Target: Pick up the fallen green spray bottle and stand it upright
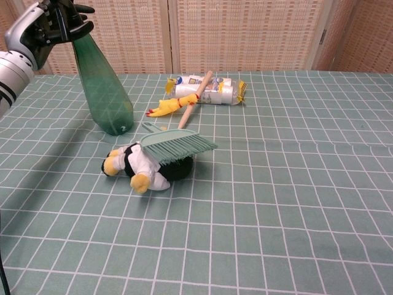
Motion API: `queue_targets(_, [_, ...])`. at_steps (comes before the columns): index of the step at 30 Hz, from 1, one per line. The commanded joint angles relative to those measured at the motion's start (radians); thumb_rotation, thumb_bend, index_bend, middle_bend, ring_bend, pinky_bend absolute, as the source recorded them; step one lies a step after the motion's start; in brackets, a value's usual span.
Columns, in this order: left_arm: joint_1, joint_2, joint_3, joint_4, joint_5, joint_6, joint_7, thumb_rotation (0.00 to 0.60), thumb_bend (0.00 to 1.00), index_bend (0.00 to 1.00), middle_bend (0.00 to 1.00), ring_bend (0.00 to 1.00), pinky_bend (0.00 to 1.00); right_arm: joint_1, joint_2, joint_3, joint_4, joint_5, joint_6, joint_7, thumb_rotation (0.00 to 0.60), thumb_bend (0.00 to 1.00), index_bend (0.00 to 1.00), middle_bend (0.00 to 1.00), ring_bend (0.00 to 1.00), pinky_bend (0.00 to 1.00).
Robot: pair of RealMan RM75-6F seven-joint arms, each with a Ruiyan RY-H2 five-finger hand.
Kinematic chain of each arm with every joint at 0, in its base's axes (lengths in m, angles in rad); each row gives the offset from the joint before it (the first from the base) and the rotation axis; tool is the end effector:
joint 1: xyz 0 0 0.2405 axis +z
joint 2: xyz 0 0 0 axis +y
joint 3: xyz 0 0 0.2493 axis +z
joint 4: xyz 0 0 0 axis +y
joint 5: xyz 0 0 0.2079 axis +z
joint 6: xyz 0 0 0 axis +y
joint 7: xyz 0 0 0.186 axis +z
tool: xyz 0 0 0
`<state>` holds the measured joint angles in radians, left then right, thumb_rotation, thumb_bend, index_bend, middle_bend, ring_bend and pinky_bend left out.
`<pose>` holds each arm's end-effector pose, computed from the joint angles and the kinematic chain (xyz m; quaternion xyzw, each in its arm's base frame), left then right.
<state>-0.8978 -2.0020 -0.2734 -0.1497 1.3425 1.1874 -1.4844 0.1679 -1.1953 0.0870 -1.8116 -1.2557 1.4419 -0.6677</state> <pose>-0.1839 0.4914 0.0580 -0.3730 -0.5173 -0.7373 0.2230 -0.2767 -0.2451 0.1249 0.6353 -0.3177 0.2319 0.6645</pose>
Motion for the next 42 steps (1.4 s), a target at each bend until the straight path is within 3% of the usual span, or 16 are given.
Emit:
queue_targets(1, [0.005, 0.004, 0.017, -0.005, 0.016, 0.013, -0.004, 0.6, 0.2, 0.01, 0.18, 0.1, 0.14, 0.002, 0.0, -0.002, 0.007, -0.009, -0.002, 0.011, 0.6, 0.02, 0.38, 0.32, 0.13, 0.03])
queue_targets(7, [0.012, 0.011, 0.053, -0.008, 0.044, 0.003, 0.003, 0.6, 0.19, 0.0, 0.14, 0.07, 0.12, 0.005, 0.001, -0.008, 0.02, -0.03, -0.008, 0.038, 0.6, 0.02, 0.38, 0.32, 0.13, 0.03])
queue_targets(19, [0.042, 0.058, 0.089, -0.013, 0.058, -0.123, 0.023, 0.6, 0.18, 0.0, 0.01, 0.01, 0.12, 0.009, 0.009, -0.018, 0.047, -0.084, -0.02, 0.124, 0.6, 0.03, 0.38, 0.32, 0.13, 0.03])
queue_targets(27, [0.088, 0.124, 0.113, -0.031, 0.071, -0.155, 0.055, 0.6, 0.17, 0.0, 0.0, 0.0, 0.11, 0.012, 0.009, -0.024, 0.082, -0.145, -0.02, 0.218, 0.6, 0.03, 0.38, 0.32, 0.14, 0.04])
queue_targets(30, [0.106, 0.153, 0.117, -0.047, 0.07, -0.167, 0.077, 0.6, 0.23, 0.0, 0.0, 0.0, 0.11, 0.013, 0.004, -0.027, 0.106, -0.178, -0.015, 0.269, 0.6, 0.03, 0.39, 0.32, 0.14, 0.04])
queue_targets(32, [0.113, 0.171, 0.118, -0.055, 0.067, -0.183, 0.11, 0.6, 0.34, 0.0, 0.0, 0.0, 0.11, 0.015, -0.001, -0.029, 0.121, -0.198, -0.012, 0.294, 0.6, 0.03, 0.4, 0.32, 0.14, 0.04])
queue_targets(37, [0.124, 0.255, 0.151, -0.107, 0.088, -0.247, 0.317, 0.6, 0.44, 0.01, 0.03, 0.05, 0.14, 0.02, -0.012, -0.029, 0.144, -0.222, -0.012, 0.315, 0.6, 0.03, 0.46, 0.32, 0.15, 0.05])
queue_targets(40, [0.129, 0.363, 0.207, -0.205, 0.129, -0.313, 0.607, 0.6, 0.44, 0.05, 0.09, 0.12, 0.15, 0.021, -0.014, -0.03, 0.153, -0.235, -0.012, 0.341, 0.6, 0.03, 0.47, 0.32, 0.15, 0.05])
queue_targets(42, [0.147, 0.457, 0.219, -0.335, 0.128, -0.309, 0.917, 0.6, 0.43, 0.07, 0.1, 0.11, 0.13, 0.022, -0.012, -0.031, 0.158, -0.24, -0.015, 0.357, 0.6, 0.03, 0.47, 0.32, 0.15, 0.05])
